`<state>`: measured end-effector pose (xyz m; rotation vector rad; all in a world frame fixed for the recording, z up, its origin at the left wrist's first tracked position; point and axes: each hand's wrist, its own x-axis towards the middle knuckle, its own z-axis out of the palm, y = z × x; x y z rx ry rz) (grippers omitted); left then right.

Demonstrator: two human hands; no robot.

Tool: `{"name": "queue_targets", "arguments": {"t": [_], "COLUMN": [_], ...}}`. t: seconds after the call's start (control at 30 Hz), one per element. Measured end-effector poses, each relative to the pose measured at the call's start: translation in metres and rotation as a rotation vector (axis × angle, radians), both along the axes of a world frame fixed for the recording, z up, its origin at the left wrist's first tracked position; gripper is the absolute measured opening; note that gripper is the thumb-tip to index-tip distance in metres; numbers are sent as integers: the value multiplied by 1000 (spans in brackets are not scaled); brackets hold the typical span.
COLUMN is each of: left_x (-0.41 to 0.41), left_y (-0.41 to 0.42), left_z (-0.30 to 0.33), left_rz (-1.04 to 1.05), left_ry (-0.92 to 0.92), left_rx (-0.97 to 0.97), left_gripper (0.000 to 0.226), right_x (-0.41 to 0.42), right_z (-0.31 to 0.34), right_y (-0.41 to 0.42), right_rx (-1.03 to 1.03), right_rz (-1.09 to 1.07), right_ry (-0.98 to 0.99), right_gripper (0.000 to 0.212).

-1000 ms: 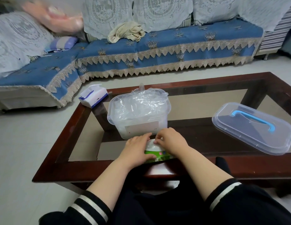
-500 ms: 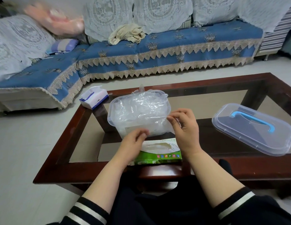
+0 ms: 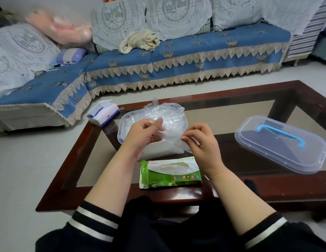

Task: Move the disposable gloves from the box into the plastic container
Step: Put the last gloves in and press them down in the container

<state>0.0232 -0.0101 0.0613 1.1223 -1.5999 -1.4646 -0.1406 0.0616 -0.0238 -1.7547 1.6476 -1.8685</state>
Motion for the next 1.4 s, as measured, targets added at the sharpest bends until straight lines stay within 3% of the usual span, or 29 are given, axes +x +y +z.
{"name": "queue_targets", "arguments": {"t": [0.07,0.3,0.43,0.5,0.73,1.0,1.1,1.17,1.23,1.3,1.37,1.4], "left_x": [-1,-17,-20,-15,7,23,24,25,25,25,25,25], "left_y": [-7,-19,-36,-51,-87,-104,-101,-92,-73,-46,-18,-7], "left_z": [8,47,69,65,10,-30,-36,-41,-45,-49,-58,-64], "left_rz": [-69,-188,-80,16,161,231,320,441,526,424,213,120], "left_ry": [-66,-87,47,23,-328,-776,-970,-880,-642,-394,-335,-369], "left_rx": [-17,-259,-385,-395,-287,-326,-370,-504,-811,-1119,-1136,-1032], "left_gripper": [20,20,37,47,53,43,39,29,21,22,25,27], "right_x": [0,-5,-8,-9,-4,7,7,8,9,11,12,13], "right_z": [1,1,1,-1,-4,-6,-10,-14,-17,-21,-24,-25], "right_y": [0,0,0,-1,-2,-6,-7,-9,-10,-11,-13,-15], "right_rx": [-7,-63,-115,-103,57,469,563,633,729,817,882,906], "right_rz": [-2,-143,-190,-195,-168,58,123,162,213,251,270,268], "right_ry": [50,21,-63,-73,-43,62,184,272,319,367,391,400], "right_gripper": [23,41,45,42,36,23,29,38,44,44,37,32]}}
